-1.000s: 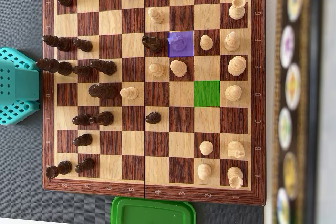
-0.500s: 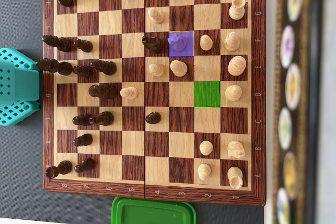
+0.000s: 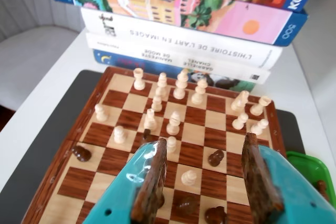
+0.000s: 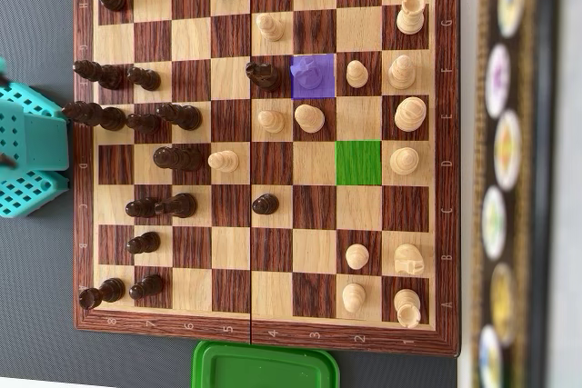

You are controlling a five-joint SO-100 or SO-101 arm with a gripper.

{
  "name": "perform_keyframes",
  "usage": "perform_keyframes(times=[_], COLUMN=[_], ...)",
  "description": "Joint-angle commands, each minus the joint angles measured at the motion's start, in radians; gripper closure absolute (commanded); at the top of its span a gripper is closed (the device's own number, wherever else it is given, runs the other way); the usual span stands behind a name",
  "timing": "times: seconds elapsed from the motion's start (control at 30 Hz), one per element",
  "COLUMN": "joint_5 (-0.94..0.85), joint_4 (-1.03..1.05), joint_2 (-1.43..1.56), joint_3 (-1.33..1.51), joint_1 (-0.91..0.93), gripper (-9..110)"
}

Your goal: Play chess

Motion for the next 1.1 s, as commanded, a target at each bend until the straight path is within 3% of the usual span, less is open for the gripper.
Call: perform_keyframes(times=[0.0,0.67,1.07], joint_5=[0.008,0.115,0.124], joint_4=[0.041,0.37,0.417], joint_2=[-0.178,-1.052,-1.473], joint_3=[-0.092,-0.664,-0.992], joint_1=[-0.06,-0.098,-0.141], gripper=[81,81,81])
